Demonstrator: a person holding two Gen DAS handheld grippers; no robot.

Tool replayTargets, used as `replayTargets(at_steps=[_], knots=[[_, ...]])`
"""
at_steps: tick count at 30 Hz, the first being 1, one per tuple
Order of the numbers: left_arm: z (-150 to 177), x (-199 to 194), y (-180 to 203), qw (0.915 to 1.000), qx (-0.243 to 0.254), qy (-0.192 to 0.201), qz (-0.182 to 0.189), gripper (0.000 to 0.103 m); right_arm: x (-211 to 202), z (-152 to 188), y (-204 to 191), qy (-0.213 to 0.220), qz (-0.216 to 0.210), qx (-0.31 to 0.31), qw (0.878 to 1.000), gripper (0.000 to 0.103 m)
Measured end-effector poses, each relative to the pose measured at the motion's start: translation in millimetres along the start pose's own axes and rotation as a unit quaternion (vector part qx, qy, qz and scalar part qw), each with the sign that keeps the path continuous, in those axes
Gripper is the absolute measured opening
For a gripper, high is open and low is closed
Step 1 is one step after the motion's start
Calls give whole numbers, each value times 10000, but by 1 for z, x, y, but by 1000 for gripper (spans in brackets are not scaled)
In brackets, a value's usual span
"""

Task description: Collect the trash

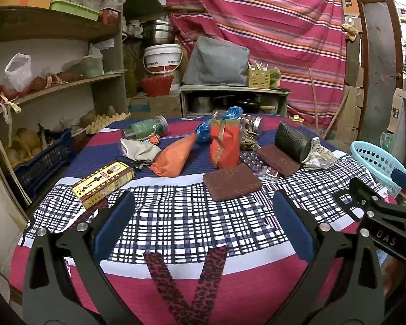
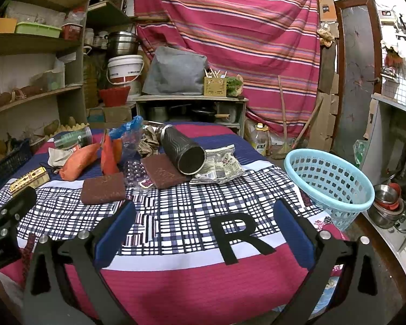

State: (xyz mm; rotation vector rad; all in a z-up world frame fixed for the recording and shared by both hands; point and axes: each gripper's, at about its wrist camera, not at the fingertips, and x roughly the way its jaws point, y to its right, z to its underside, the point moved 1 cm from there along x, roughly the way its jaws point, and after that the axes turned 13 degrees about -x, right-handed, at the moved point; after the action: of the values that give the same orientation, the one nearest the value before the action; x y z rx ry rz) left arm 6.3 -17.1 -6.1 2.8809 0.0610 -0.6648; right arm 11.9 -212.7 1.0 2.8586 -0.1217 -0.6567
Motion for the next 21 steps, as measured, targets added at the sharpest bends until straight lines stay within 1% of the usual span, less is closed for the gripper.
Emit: replayTargets(at_steps=[5, 10, 15, 17, 19, 21], knots=[[2, 1, 7, 10000, -6, -44, 50, 98, -1, 0, 2, -4, 0, 12, 10000, 99], [1, 2, 2, 9999, -41, -76, 76, 98, 2, 5, 3, -4, -26, 87, 10000, 99], [1, 4, 3, 9999, -57, -128, 79, 98, -1, 0, 4, -20, -16, 131, 9999, 99], [-3, 5, -1, 9997, -95, -200, 120, 98, 0, -3, 5, -33, 14, 75, 10000, 99], [-8, 7, -3, 9997, -143, -190, 90, 98, 0, -7, 5, 3, 96, -20, 10000, 99], [-14, 11, -5, 9996, -187, -209, 65, 98, 3, -12, 6, 2, 90, -77, 9999, 99]])
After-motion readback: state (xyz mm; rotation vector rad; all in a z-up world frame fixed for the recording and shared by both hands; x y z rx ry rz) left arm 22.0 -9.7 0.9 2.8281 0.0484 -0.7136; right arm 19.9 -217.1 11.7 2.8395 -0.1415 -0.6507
